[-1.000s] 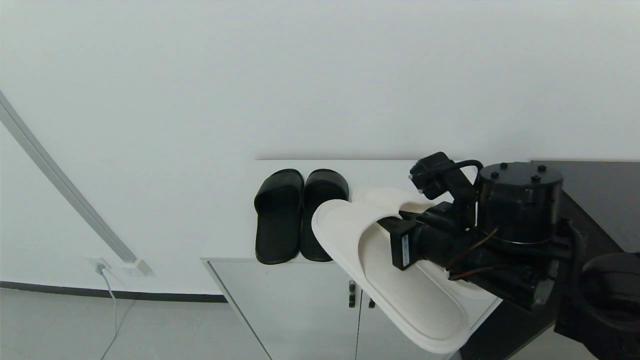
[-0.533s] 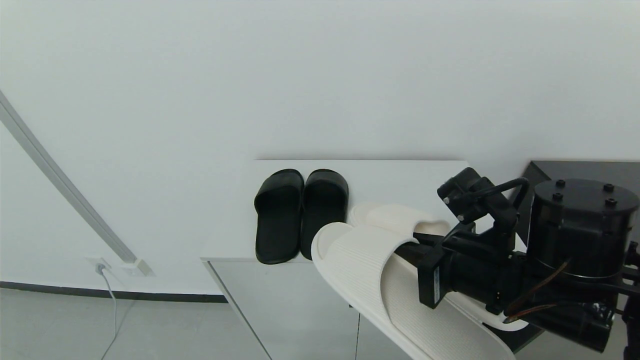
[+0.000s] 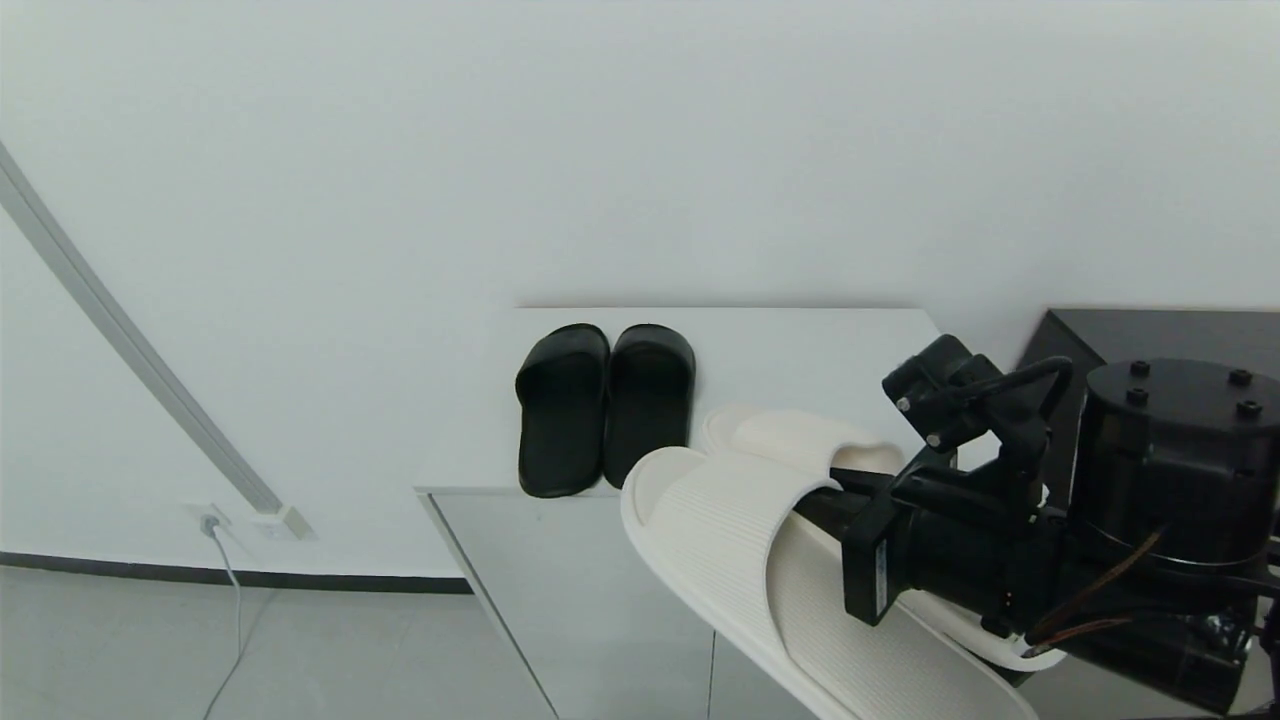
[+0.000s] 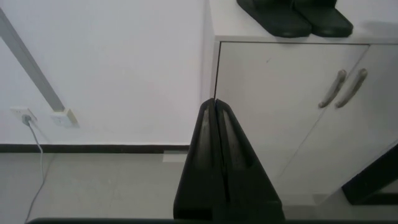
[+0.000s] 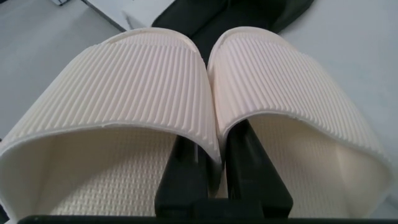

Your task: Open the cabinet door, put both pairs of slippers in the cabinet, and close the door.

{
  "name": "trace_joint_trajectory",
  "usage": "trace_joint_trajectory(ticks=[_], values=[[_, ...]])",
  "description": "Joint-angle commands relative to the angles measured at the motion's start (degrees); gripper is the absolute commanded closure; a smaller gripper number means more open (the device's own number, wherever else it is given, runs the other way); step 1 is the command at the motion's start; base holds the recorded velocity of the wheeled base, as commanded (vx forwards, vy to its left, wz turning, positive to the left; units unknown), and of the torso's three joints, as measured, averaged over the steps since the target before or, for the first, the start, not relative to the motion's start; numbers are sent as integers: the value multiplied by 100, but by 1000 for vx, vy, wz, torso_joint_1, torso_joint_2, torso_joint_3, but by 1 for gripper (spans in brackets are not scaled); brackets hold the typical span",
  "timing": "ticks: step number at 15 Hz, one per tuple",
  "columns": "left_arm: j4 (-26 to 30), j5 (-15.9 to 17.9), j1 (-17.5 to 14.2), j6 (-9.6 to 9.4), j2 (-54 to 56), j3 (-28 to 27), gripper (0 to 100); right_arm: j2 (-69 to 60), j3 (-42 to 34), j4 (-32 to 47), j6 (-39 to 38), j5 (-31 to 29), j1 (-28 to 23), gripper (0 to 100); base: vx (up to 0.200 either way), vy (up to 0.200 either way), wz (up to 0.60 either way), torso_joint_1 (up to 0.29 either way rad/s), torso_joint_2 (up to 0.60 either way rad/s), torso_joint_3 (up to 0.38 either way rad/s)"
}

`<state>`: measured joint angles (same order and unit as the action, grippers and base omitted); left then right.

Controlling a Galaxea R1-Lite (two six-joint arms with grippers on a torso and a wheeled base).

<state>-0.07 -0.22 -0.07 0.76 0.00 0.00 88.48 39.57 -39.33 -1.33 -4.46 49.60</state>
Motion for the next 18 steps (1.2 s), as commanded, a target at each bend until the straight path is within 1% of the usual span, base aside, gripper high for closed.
trace_joint_trajectory(ticks=[1,6,11,18], values=[[-1,-4,-1,4,0,0,100,11,-11,-5,1,-11,-3,100,-200,0,0,-7,-7,2],[-1,-4,-1,4,0,0,100,29,-64,-22,10,-20,-12,100,-200,0,0,0,0,2],[-1,-13,-1,4,0,0,100,47,-81,-14,10,-11,-30,100,0,0,0,0,0,0],[-1,-13,-1,4,-9,0,100,108,-336,-49,10,-20,-12,100,0,0,0,0,0,0]])
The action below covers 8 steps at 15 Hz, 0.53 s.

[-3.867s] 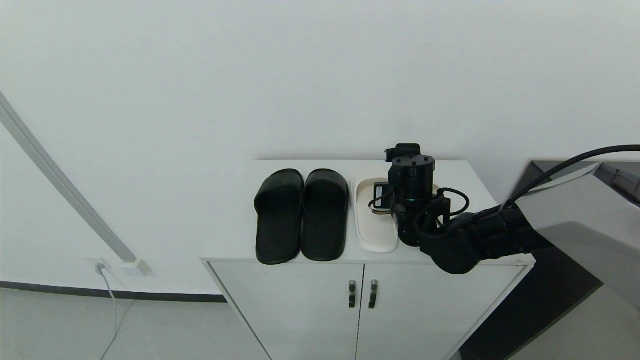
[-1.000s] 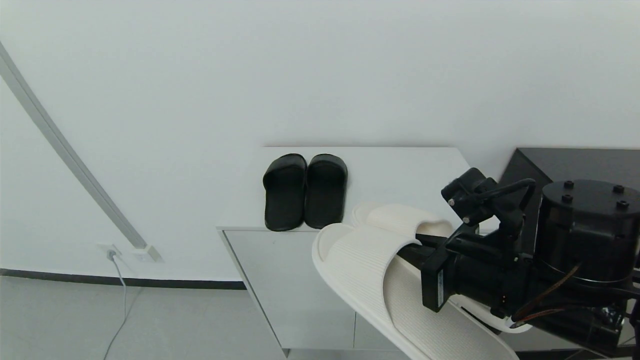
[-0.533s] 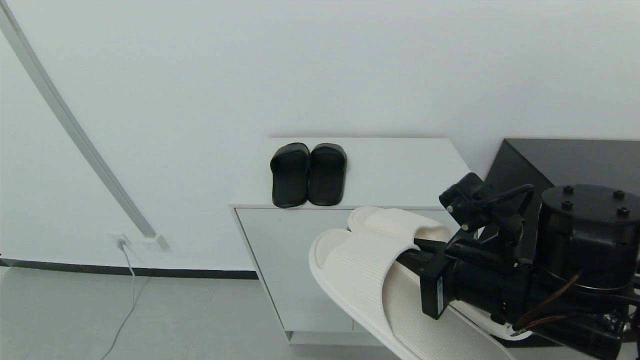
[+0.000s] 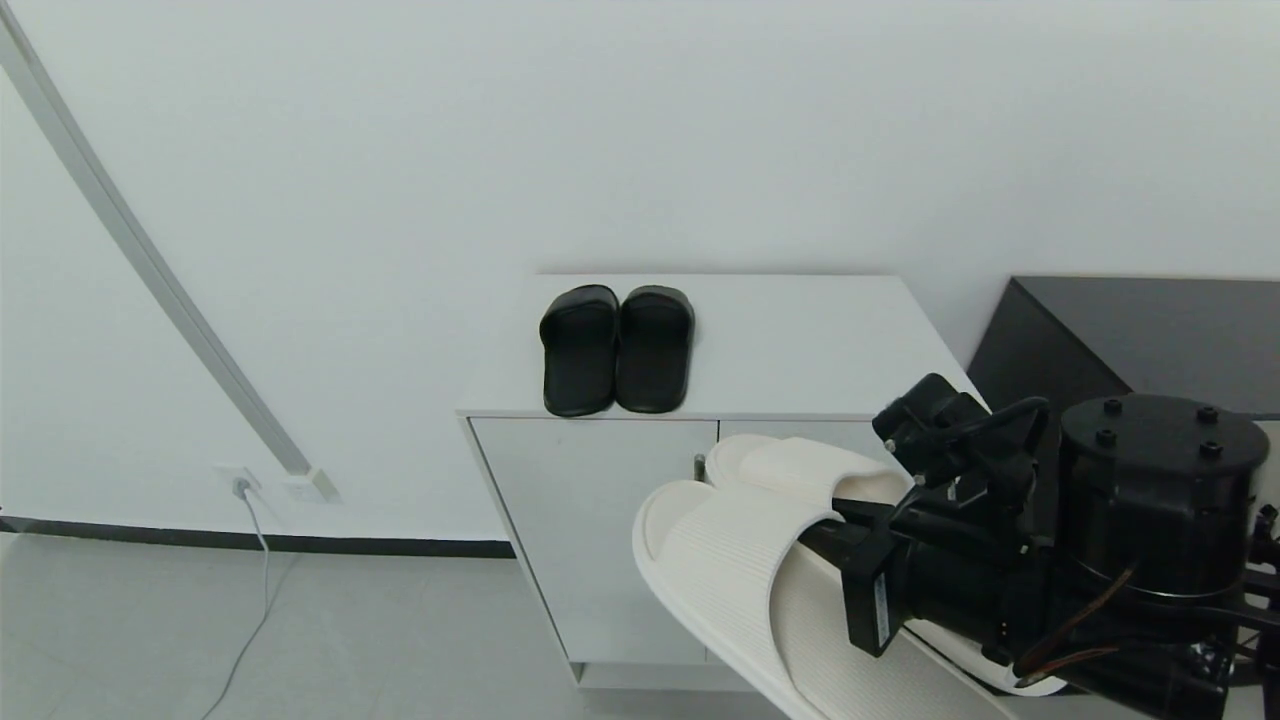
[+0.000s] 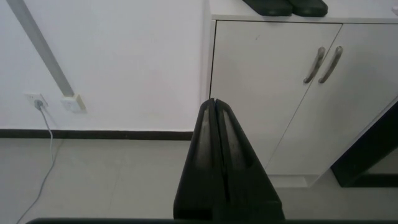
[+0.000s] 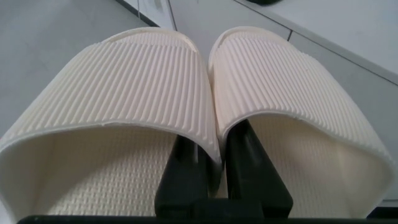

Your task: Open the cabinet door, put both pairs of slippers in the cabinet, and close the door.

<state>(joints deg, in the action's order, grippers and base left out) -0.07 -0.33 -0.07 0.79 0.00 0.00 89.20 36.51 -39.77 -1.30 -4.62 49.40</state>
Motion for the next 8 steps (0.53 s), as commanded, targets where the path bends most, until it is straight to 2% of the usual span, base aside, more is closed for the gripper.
trace_joint_trajectory(ticks=[1,5,8], values=[[-1,-2,-1,0,0,0,100,10,-39,-5,-10,-13,0,100,0,0,0,0,0,0],[-1,-11,-1,0,0,0,100,-60,-118,-5,-1,5,-35,100,0,0,0,0,0,0],[-1,-11,-1,-9,0,0,100,-60,-135,-5,7,5,-27,100,0,0,0,-134,300,172]])
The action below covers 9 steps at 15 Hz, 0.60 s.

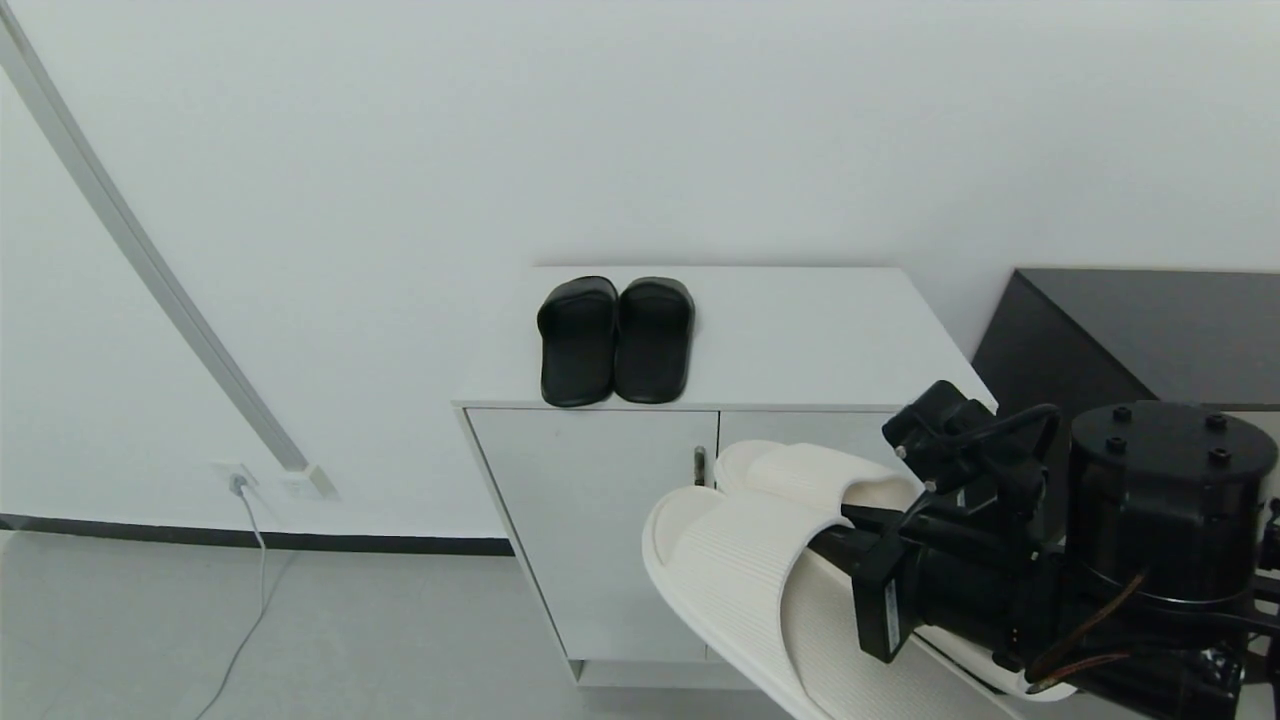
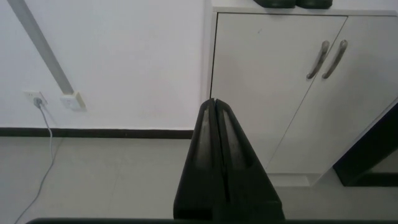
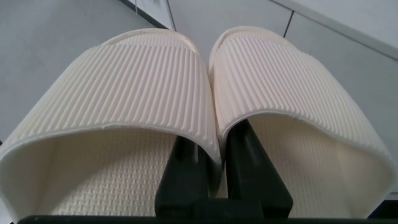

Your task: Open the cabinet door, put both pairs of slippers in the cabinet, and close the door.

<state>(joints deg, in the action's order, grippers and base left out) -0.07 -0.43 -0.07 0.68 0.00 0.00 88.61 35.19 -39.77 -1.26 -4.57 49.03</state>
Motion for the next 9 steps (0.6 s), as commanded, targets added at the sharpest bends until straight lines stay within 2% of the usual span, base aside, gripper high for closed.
trace_joint_trajectory(ticks=[1,4,5,9], values=[[-1,-1,-1,11,0,0,100,-20,-30,-5,3,0,10,100,0,0,0,-163,378,207],[-1,16,-1,-16,-9,0,100,-46,-57,-22,3,-17,10,100,0,0,0,-206,481,271],[-1,16,-1,-16,-9,0,0,-37,-92,-31,3,-9,10,100,0,0,0,-242,544,305],[-1,8,-1,-16,0,0,0,-72,-109,-31,11,-26,10,100,0,0,0,-226,551,318]])
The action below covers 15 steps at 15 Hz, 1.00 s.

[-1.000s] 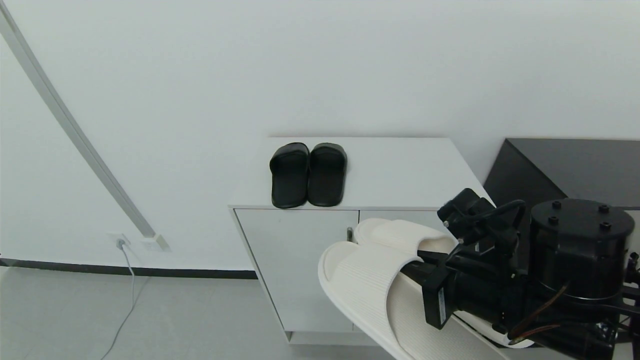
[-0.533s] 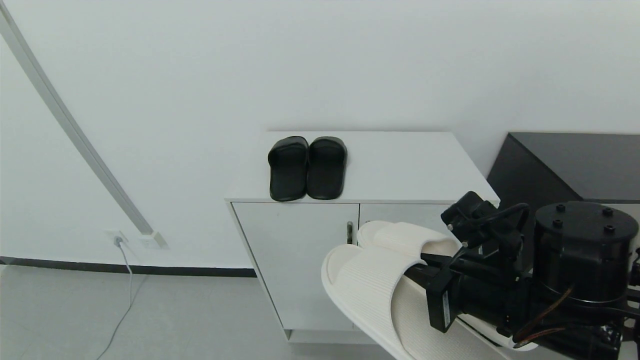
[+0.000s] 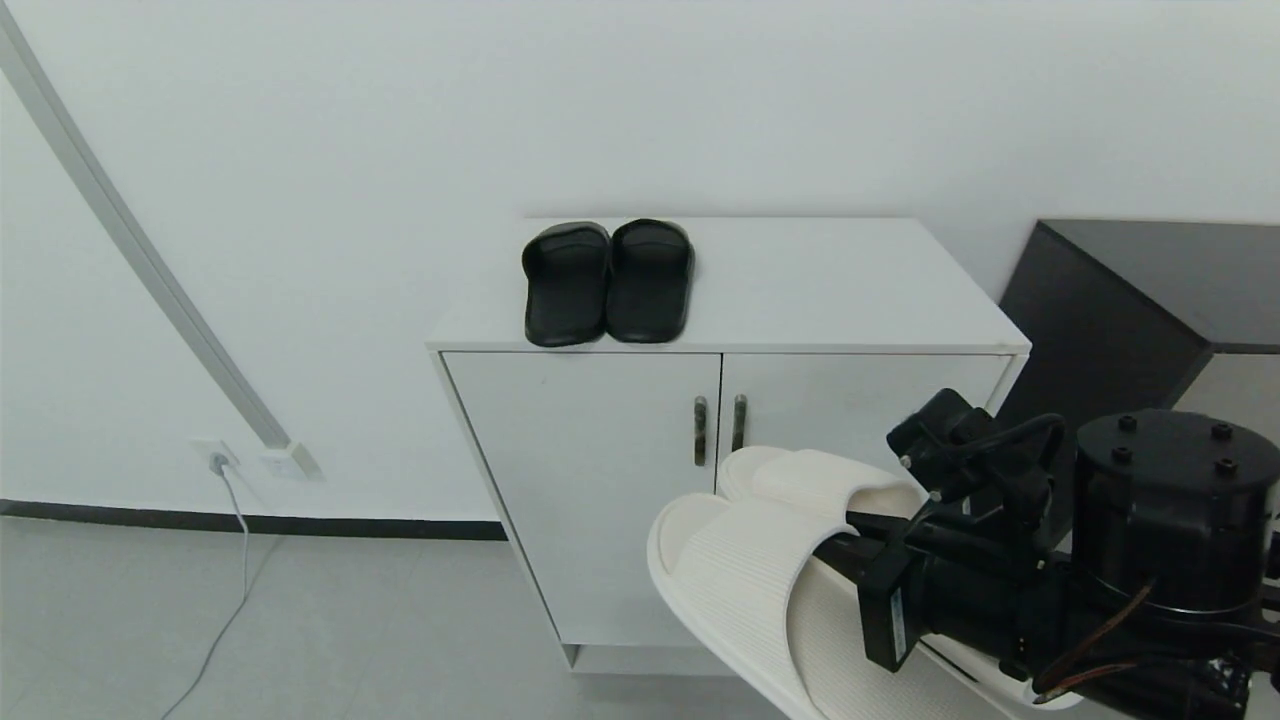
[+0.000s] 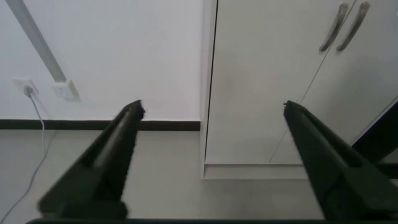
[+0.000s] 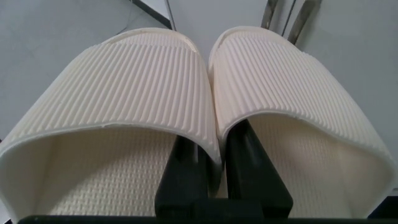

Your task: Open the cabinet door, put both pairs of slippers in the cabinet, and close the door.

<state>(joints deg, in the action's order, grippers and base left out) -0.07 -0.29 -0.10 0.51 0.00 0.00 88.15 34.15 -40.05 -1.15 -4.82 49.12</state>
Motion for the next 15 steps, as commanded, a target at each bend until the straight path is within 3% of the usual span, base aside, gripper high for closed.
trace_joint_trajectory(ticks=[1,15], values=[[-1,-6,1,2,0,0,0,-26,-4,-3,0,7,1,100,0,0,0,-217,540,320],[-1,3,1,-7,0,0,0,-17,-127,-3,9,33,19,100,0,0,0,-166,492,321]])
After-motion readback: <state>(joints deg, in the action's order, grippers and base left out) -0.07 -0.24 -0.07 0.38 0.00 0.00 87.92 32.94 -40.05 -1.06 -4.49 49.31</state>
